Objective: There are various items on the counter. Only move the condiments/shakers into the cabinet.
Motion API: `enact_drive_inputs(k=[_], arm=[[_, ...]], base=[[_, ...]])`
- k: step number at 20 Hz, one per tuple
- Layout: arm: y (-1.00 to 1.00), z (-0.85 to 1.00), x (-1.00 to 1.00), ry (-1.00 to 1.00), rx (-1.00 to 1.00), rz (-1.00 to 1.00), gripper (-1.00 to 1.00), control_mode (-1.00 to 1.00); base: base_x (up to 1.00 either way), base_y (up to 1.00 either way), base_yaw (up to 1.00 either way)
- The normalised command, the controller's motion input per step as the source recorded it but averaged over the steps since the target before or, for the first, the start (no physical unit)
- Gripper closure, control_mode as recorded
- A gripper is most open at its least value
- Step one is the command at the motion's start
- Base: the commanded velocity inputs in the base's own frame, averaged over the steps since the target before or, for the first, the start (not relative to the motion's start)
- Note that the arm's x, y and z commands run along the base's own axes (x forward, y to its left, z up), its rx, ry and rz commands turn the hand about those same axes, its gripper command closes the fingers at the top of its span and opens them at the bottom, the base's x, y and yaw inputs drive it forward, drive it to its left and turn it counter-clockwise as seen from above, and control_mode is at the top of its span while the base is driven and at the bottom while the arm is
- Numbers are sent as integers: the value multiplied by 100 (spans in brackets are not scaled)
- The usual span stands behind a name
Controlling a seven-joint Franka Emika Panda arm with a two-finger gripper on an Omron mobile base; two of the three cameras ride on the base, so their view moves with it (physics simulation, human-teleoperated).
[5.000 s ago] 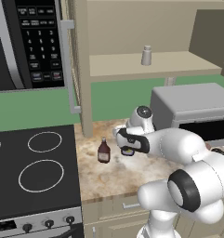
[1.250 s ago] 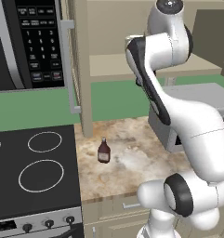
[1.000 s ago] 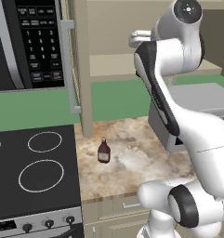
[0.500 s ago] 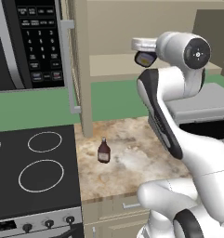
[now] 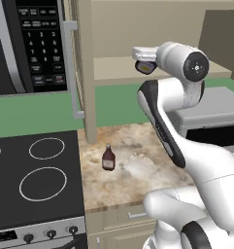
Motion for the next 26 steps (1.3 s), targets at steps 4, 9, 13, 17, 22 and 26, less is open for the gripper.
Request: enact_drive_inputs(k=[4, 9, 13, 17, 22, 26], arm=[[0, 17, 9, 21, 0, 9, 100, -100], [0, 0, 4, 7, 0, 0, 100, -100], [0, 0, 7, 0, 0, 0, 100, -100], [2, 0, 2, 0, 0, 0, 100, -100], [15, 0, 30, 0, -2, -1, 100, -100], [14, 0, 37, 0, -4, -3, 100, -100]], base=[[0, 0, 0], [0, 0, 0], [0, 0, 0], [0, 0, 0], [0, 0, 0], [0, 0, 0]])
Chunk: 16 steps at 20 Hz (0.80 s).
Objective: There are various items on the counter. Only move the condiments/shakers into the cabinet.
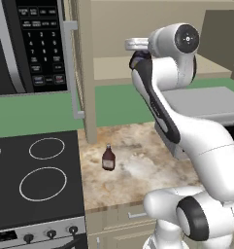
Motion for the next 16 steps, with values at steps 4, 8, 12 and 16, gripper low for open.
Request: enact_drive_inputs(k=[4, 8, 12, 16], arm=[[1, 0, 42, 0, -3, -2, 100, -100], [0, -1, 48, 0, -1, 0, 100, -100], [0, -6, 48, 0, -2, 0, 100, -100], [0, -17, 36, 0, -6, 0, 100, -100]], base=[[0, 0, 0], [0, 0, 0], [0, 0, 0], [0, 0, 0]])
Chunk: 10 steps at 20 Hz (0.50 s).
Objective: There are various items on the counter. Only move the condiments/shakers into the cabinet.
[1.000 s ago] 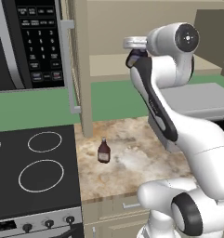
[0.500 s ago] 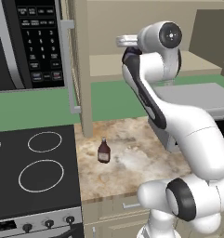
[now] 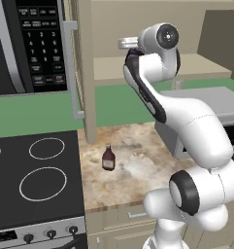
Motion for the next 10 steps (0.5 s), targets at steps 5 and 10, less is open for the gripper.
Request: enact_drive_inputs(k=[5, 10], arm=[[0, -33, 28, 0, -13, 0, 100, -100], [0, -13, 38, 0, -6, 0, 100, -100]], base=[[0, 0, 0], [0, 0, 0]])
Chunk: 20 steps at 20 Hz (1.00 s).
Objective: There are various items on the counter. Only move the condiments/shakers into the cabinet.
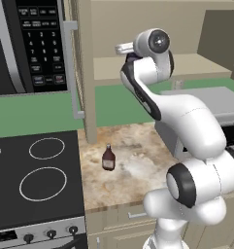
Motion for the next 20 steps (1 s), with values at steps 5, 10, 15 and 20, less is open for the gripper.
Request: enact_drive_inputs(k=[5, 10, 15, 20], arm=[[0, 0, 39, 1, 0, 0, 100, -100], [-4, 0, 12, 0, 0, 0, 100, -100], [-1, 0, 0, 0, 0, 0, 100, -100], [-7, -2, 0, 0, 0, 0, 100, -100]], base=[[0, 0, 0], [0, 0, 0], [0, 0, 0], [0, 0, 0]])
